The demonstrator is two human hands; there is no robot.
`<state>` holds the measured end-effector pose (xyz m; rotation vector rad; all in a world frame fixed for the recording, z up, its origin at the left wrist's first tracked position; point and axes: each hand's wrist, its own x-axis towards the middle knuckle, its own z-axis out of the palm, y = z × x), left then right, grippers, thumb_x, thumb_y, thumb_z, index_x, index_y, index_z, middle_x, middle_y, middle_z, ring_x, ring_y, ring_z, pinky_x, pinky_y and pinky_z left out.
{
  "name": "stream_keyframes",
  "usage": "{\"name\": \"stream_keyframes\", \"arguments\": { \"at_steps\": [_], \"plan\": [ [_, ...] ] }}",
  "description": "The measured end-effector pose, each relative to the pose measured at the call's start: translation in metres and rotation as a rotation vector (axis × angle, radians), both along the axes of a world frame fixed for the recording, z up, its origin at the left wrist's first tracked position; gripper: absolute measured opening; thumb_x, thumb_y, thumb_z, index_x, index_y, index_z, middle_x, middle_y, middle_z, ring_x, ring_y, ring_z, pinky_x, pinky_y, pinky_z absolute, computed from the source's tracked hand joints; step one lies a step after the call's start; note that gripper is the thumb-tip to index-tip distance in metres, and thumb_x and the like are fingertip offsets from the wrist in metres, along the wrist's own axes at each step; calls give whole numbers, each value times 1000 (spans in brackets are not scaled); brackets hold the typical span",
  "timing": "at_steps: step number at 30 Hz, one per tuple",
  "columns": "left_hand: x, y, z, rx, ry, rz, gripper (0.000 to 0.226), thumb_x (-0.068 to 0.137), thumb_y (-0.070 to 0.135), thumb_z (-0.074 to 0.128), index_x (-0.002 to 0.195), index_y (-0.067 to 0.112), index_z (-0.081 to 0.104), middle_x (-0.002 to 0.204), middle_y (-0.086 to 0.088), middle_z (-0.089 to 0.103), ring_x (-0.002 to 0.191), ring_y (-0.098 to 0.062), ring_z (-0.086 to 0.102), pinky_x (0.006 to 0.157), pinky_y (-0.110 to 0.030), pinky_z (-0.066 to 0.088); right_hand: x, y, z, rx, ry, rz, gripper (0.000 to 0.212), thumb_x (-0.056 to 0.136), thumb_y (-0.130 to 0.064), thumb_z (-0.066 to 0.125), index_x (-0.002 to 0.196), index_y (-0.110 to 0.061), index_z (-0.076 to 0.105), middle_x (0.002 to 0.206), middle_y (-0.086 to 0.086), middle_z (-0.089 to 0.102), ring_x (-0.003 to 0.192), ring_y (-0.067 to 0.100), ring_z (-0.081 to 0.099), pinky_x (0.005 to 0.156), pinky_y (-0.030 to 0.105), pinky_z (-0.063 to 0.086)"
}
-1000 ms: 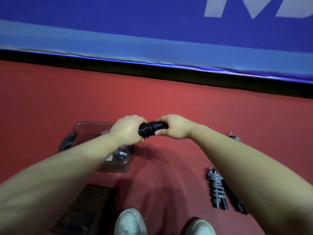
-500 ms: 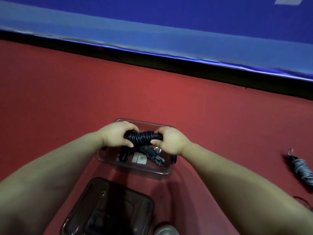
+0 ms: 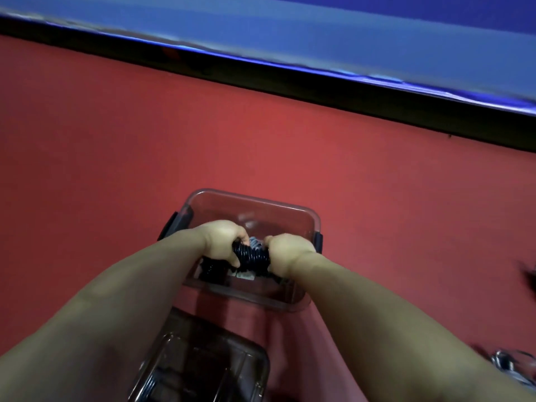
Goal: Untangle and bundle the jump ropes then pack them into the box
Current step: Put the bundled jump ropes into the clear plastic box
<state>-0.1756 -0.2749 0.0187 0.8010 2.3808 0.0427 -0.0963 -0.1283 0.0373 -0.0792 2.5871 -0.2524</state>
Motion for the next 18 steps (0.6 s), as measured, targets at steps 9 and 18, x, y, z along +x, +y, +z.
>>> {"name": "stream_keyframes", "arguments": {
  "at_steps": [9,18],
  "plan": [
    [-9,-8,-30,-103,-29,-61,57,70,26,81,122,20,58,121,0,56,109,-21,55,89,-25,44,-14,-20,-27,8,-161,-35,54,79,-27,74,127,-14,51,124,5,59,113,26,57,87,34,49],
    [2,-9,-39,-98,52,-140,49,77,26,74,123,23,57,124,1,55,114,-22,52,91,-29,42,-4,-25,-32,-18,-160,-19,52,85,-21,66,132,-18,45,127,3,57,115,25,55,84,32,45]
  ]
}}
